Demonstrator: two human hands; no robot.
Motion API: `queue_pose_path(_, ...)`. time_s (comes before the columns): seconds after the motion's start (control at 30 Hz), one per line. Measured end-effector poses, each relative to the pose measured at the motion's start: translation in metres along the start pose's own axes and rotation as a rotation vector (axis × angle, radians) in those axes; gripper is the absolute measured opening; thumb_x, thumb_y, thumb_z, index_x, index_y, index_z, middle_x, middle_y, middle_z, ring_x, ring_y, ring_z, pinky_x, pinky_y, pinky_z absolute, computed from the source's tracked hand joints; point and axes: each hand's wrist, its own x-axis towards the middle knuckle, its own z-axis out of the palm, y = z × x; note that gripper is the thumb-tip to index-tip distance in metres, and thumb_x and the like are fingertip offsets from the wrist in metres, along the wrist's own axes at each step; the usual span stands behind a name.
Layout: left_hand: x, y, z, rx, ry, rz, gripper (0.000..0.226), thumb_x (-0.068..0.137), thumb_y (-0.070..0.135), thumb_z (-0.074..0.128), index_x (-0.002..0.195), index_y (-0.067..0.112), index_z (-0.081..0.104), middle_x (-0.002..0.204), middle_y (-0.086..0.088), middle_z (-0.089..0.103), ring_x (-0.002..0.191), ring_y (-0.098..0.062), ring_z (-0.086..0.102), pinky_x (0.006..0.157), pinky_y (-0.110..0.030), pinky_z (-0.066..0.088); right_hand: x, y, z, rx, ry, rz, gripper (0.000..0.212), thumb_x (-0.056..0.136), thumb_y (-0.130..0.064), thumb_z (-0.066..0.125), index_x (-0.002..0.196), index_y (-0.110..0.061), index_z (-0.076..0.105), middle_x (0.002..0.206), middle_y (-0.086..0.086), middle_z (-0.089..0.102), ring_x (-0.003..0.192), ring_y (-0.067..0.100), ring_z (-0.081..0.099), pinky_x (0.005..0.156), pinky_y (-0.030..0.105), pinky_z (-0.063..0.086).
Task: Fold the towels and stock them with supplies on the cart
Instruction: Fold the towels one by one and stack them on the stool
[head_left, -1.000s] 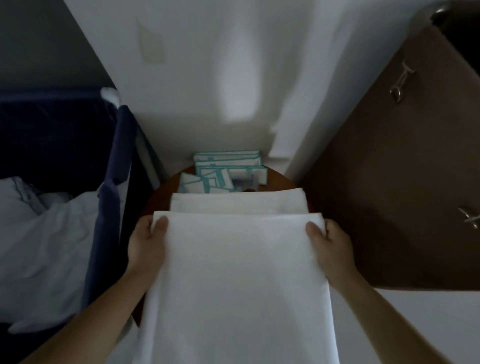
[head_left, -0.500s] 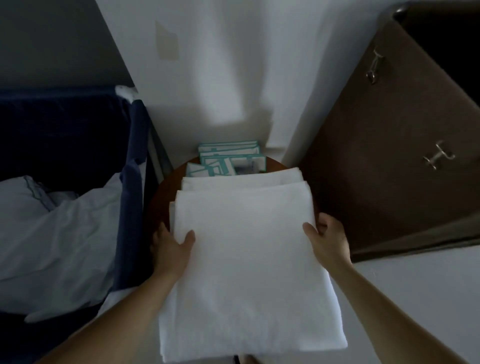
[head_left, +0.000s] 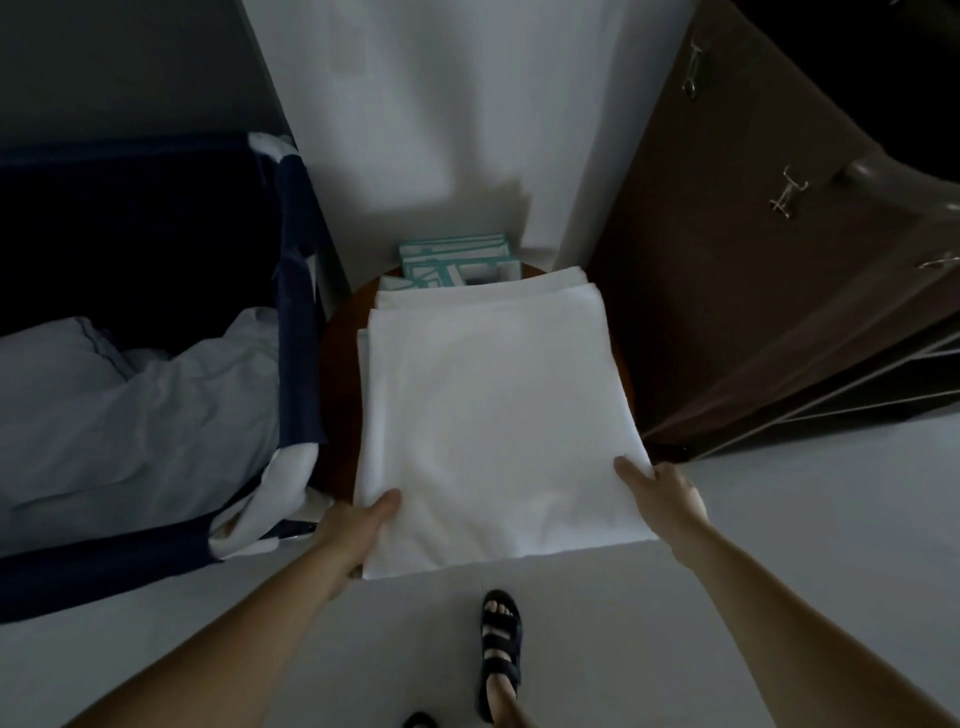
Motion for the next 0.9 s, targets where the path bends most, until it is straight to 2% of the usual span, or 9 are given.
queue_pose_path(0.1,0.004,0.011,-0.004,0.141,0.061,0.028,0.050,0.082,0.050,0.074,0.105,0.013,0.050,0.091,-0.003,0.060,0.079,-0.024,0.062,0.057,-0.028,0.048,0.010,-0.008,-0.009,0.037,-0.002,0.056,0.060,0.083,-0.059,0.065,0.111,-0.007,0.058,0.100,0.010,0.065,0.087,0.032,0.062,0.072,0.036,0.048)
queue_pose_path(0.2,0.012,0.022,-0.010,0.112,0.032,-0.022,0.054,0.075,0.052,0.079,0.100,0.011,0.054,0.095,-0.008,0.065,0.083,-0.027,0.066,0.063,-0.032,0.056,0.019,-0.020,-0.015,0.168,-0.153,0.033,0.045,0.082,-0.053,0.072,0.097,-0.011,0.064,0.098,0.008,0.068,0.081,0.026,0.064,0.066,0.035,0.050)
queue_pose_path(0.3,0.019,0.023,-0.010,-0.108,-0.149,-0.110,0.065,0.063,0.056,0.086,0.107,0.013,0.062,0.103,-0.008,0.074,0.097,-0.030,0.069,0.088,-0.043,0.055,0.026,-0.030,-0.016,0.314,-0.243,0.042,0.044,0.079,-0.050,0.077,0.100,-0.012,0.068,0.101,0.007,0.072,0.088,0.030,0.070,0.082,0.043,0.057)
queue_pose_path(0.4,0.028,0.024,-0.007,-0.186,-0.203,-0.108,0.085,0.050,0.056,0.089,0.117,0.011,0.064,0.101,-0.007,0.076,0.100,-0.029,0.069,0.090,-0.041,0.054,0.038,-0.036,-0.017,0.367,-0.263,0.045,0.042,0.080,-0.049,0.077,0.097,-0.010,0.074,0.098,0.009,0.076,0.088,0.032,0.073,0.091,0.049,0.057)
queue_pose_path(0.5,0.035,0.036,-0.005,-0.162,-0.140,-0.033,0.088,0.057,0.053,0.090,0.127,0.011,0.058,0.112,-0.009,0.071,0.102,-0.030,0.067,0.095,-0.045,0.052,0.049,-0.047,-0.016,0.369,-0.306,-0.033,0.038,0.082,-0.049,0.074,0.101,-0.016,0.075,0.097,0.005,0.077,0.088,0.029,0.074,0.092,0.049,0.056)
queue_pose_path(0.63,0.031,0.064,-0.002,-0.213,-0.108,0.080,0.059,0.077,0.035,0.082,0.127,0.011,0.060,0.107,-0.010,0.072,0.093,-0.030,0.070,0.078,-0.039,0.057,0.053,-0.067,-0.011,0.454,-0.305,-0.067,0.061,0.077,-0.043,0.082,0.125,-0.021,0.053,0.113,0.002,0.067,0.098,0.027,0.068,0.086,0.047,0.057)
queue_pose_path(0.73,0.020,0.088,0.003,-0.223,-0.161,0.110,0.048,0.083,0.019,0.076,0.127,0.010,0.060,0.109,-0.012,0.071,0.094,-0.031,0.070,0.079,-0.039,0.058,0.052,-0.081,-0.012,0.470,-0.345,-0.129,0.054,0.079,-0.025,0.082,0.124,-0.027,0.053,0.115,0.002,0.068,0.096,0.025,0.069,0.079,0.041,0.057)
queue_pose_path(0.8,0.012,0.102,0.003,-0.178,-0.164,0.170,0.040,0.085,0.012,0.072,0.122,0.017,0.060,0.104,-0.006,0.071,0.091,-0.026,0.069,0.071,-0.034,0.055,0.048,-0.092,-0.018,0.413,-0.298,-0.235,0.053,0.083,-0.016,0.076,0.129,-0.030,0.053,0.116,0.000,0.066,0.097,0.020,0.066,0.080,0.035,0.052)
queue_pose_path(0.9,-0.003,0.130,-0.005,-0.104,-0.157,0.375,0.036,0.084,0.011,0.070,0.109,0.035,0.059,0.090,0.012,0.074,0.081,-0.012,0.072,0.064,-0.025,0.052,0.038,-0.114,-0.037,0.328,-0.224,-0.468,0.059,0.087,-0.018,0.071,0.134,-0.045,0.048,0.111,-0.016,0.059,0.099,0.008,0.059,0.078,0.023,0.046)
